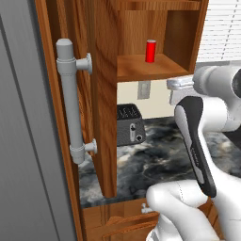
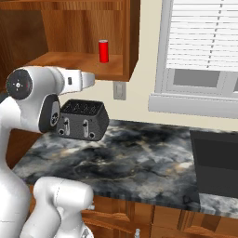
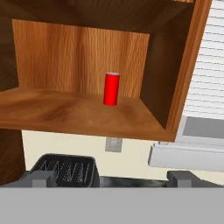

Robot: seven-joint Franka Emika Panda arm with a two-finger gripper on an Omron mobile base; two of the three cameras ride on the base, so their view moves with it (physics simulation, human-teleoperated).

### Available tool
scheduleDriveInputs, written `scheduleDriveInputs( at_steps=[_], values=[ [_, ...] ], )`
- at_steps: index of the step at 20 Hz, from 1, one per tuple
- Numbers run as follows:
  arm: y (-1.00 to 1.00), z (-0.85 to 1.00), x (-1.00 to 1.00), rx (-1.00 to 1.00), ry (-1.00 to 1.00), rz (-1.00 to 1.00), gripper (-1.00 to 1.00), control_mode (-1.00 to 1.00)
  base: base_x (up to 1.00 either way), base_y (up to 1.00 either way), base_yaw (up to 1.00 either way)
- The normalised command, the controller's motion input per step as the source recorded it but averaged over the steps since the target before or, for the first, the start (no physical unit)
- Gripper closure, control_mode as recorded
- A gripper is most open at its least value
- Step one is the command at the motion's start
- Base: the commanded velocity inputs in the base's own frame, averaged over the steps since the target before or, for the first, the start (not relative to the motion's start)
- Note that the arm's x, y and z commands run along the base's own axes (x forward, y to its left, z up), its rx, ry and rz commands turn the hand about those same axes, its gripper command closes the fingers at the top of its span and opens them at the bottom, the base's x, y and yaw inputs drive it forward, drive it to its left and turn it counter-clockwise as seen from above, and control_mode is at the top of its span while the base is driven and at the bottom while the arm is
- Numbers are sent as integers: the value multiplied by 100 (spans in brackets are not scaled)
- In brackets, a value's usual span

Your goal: Sort all alcoholic drinks to one cabinet, and non-alcoholic drinks to the other.

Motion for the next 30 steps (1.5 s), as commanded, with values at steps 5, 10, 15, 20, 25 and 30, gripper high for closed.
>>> scheduleDriveInputs(
  at_steps=[5, 10, 15, 20, 25, 30],
  values=[
    [0, 0, -44, 0, -3, 0, -100, -100, 0, 0, 0],
    [0, 0, -41, 0, 0, 0, -100, -100, 0, 0, 0],
    [0, 0, -35, 0, 0, 0, -100, -100, 0, 0, 0],
    [0, 0, -37, 0, 1, 0, -100, -100, 0, 0, 0],
    [0, 0, -32, 0, 2, 0, -100, -100, 0, 0, 0],
    [0, 0, -9, 0, 1, 0, -100, 100, -1, 0, 0]
  ],
)
